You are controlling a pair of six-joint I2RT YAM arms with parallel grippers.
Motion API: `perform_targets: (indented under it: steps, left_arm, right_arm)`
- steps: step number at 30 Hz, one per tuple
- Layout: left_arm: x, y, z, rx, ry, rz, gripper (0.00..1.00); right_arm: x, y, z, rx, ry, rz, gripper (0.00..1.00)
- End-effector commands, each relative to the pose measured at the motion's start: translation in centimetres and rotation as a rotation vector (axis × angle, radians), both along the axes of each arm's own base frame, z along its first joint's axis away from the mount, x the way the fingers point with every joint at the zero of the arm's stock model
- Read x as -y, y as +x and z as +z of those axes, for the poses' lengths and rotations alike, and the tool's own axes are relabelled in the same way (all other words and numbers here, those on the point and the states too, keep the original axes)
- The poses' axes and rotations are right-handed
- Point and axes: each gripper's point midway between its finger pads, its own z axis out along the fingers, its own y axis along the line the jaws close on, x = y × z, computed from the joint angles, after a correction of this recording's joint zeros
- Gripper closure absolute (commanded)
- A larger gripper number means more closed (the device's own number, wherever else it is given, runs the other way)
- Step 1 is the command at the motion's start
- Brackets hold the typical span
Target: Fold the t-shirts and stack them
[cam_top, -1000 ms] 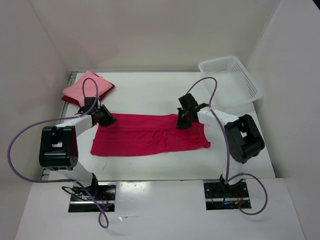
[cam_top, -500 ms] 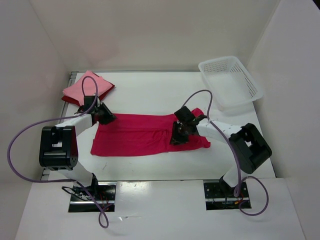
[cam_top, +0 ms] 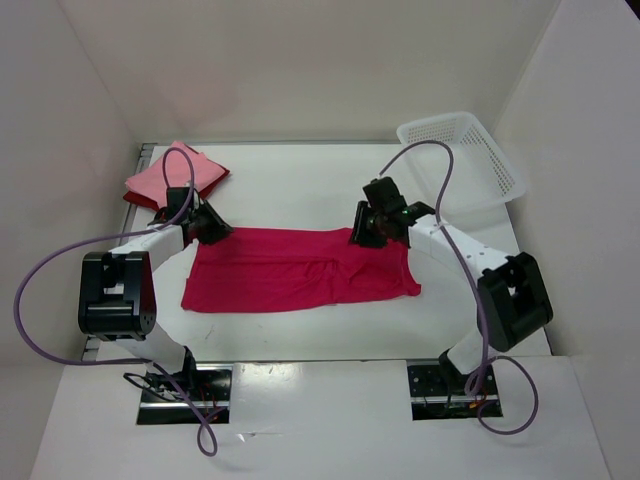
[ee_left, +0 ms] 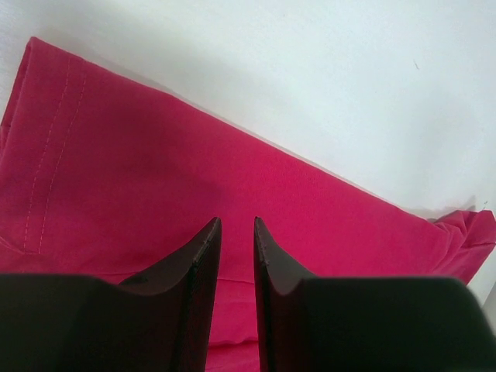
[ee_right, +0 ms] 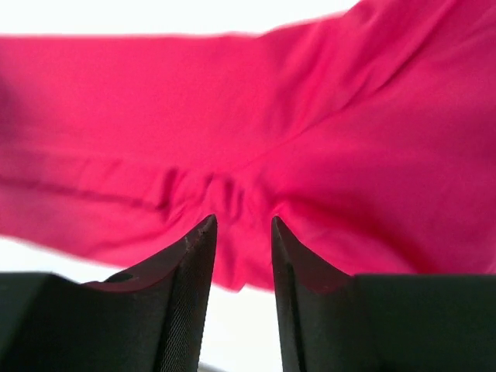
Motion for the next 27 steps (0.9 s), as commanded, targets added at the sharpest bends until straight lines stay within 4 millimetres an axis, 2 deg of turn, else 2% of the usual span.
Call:
perform_targets:
  steps: [1, 2, 3, 6, 9, 14, 20, 23, 25, 27]
  left_arm:
    - [0.5, 0.6, 1.2, 0.039, -0.015, -0.02, 0.7]
    - [0.6, 0.5, 1.3, 0.04, -0.022, -0.026, 0.7]
    - [0.6, 0.5, 1.3, 0.04, -0.022, -0.026, 0.7]
    - [0.6, 0.6, 1.6, 0.049, -0.021, -0.026, 0.7]
    - [0.6, 0.3, 1.7, 0.05, -0.021, -0.026, 0.7]
    - [0.8, 0.6, 1.6, 0.058, -0.027, -0.033, 0.7]
    - [0.8, 0.6, 1.6, 0.058, -0.027, -0.033, 0.7]
    - [0.8, 0.9, 1.6, 0.06, -0.027, -0.033, 0.7]
    - [0.8, 0.8, 1.2, 0.049, -0.028, -0.033, 0.7]
    - [0.7, 1.5, 1.7, 0.063, -0.027, -0.033, 0.7]
  right_arm:
    - [2.7, 2.5, -2.1, 0.009, -0.15, -0.044, 0.6]
    - [3.3, 3.1, -2.7, -0.005, -0.148, -0.051, 0.64]
    - [3.5, 3.1, -3.4, -0.026, -0.148, -0.052, 0.73]
    - [3.7, 2.3, -5.2, -0.067, -0.16, -0.045, 0.82]
    - [3.9, 1.5, -5.5, -0.072, -0.154, -0.04, 0.83]
    - [3.6, -0.6, -7.3, -0.148, -0.129, -0.002, 0.87]
    - [4.0, -3.9, -6.8, -0.189, -0.102, 0.047, 0.88]
    - [2.9, -6.0, -6.9, -0.225, -0.096, 0.114, 0.88]
    - [1.8, -6.3, -6.3, -0.226, -0.077, 0.147, 0.88]
    - [1.4, -6.6, -6.2, -0.237, -0.053, 0.163, 0.87]
